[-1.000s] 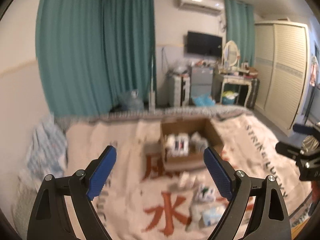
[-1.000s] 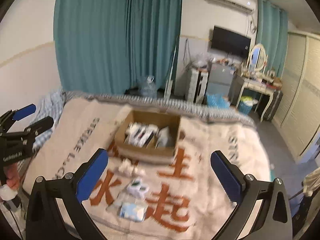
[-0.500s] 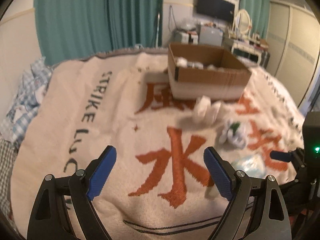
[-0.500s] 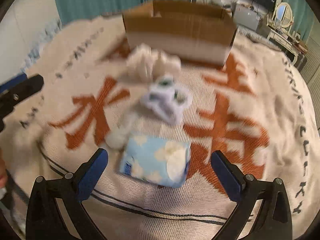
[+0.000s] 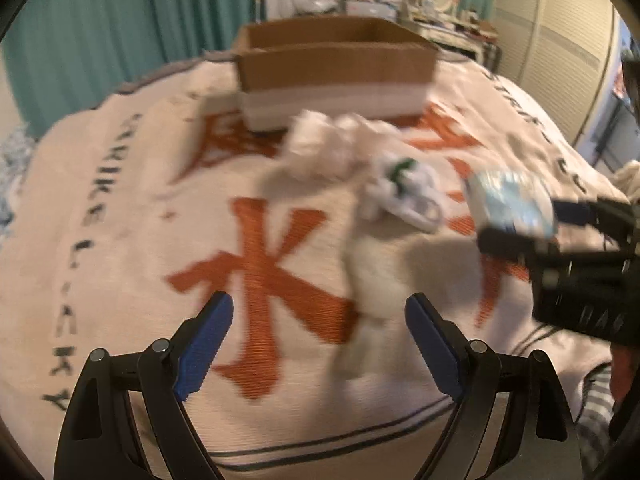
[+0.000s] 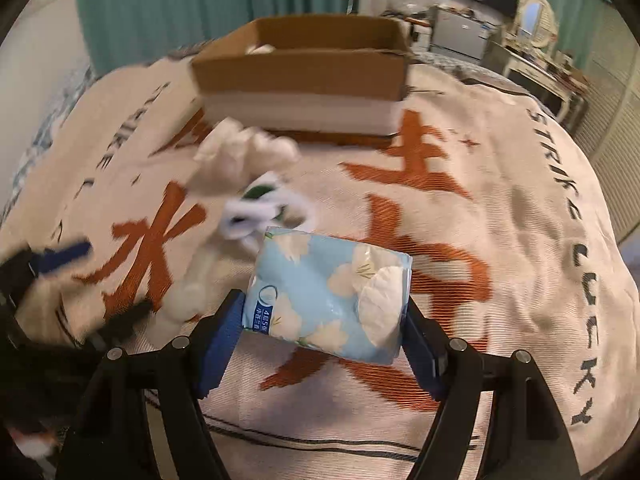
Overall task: Organize soft objects
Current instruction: 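Grasp the blue floral tissue pack with the right gripper while the left grasps a white sock, then carry both items over the box and release them inside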
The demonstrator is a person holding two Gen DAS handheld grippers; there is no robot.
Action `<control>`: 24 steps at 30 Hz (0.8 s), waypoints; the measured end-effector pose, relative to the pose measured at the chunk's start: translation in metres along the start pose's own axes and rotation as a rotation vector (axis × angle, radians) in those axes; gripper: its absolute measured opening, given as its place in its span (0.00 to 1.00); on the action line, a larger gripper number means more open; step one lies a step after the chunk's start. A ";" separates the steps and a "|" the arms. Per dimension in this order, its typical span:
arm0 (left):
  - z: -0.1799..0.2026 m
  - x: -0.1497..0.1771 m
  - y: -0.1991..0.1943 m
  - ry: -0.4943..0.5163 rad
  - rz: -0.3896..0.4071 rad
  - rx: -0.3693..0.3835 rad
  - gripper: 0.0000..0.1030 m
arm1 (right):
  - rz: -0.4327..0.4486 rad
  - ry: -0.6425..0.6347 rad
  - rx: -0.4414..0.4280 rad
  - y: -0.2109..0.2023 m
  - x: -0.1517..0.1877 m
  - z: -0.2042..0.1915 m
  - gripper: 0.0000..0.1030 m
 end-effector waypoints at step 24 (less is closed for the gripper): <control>0.028 0.004 -0.013 -0.057 0.004 0.109 0.26 | 0.055 0.016 -0.004 -0.019 -0.003 0.002 0.72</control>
Point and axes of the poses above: each gripper's, at about its wrist camera, not at the fingertips, and y roughly the way its jaws point, z to its right, x to its underside, the point moved 9 cm from there along y, roughly the way its jaws point, and after that the axes turned 5 degrees about z, right-handed, at the moved point
